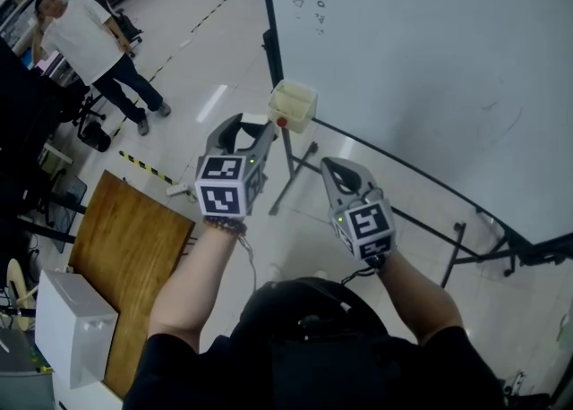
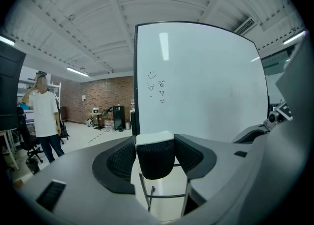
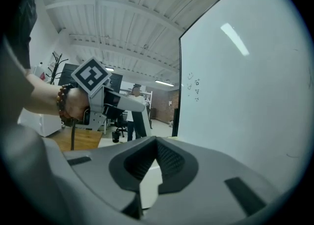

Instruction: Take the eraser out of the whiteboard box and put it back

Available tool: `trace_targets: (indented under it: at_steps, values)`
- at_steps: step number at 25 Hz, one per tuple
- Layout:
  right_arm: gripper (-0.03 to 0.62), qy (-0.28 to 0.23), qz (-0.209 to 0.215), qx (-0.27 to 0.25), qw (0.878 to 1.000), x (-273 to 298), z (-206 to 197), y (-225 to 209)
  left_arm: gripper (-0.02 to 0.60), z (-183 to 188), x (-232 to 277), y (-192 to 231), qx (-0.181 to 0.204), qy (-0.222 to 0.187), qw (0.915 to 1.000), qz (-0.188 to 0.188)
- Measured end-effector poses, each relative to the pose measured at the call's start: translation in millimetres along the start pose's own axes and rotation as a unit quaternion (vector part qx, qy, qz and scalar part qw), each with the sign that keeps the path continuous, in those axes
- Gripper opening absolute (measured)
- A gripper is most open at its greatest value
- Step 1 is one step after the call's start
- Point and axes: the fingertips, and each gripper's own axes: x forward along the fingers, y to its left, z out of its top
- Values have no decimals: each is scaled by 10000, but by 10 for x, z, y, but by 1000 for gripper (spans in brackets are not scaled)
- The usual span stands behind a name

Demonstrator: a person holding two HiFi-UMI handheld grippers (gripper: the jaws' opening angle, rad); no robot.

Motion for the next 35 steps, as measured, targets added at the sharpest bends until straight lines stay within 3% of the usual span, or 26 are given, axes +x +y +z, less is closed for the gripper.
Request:
trace_targets:
  at_steps: [18,35]
  values:
    - [18,152,-713,266,9970,19,0,230,239,-311,-599,104,-225,-250,9953,-904]
    - [18,20,-1213,243,9923,7,133,267,238,-305,-761,23,14,-418,9874,-1526]
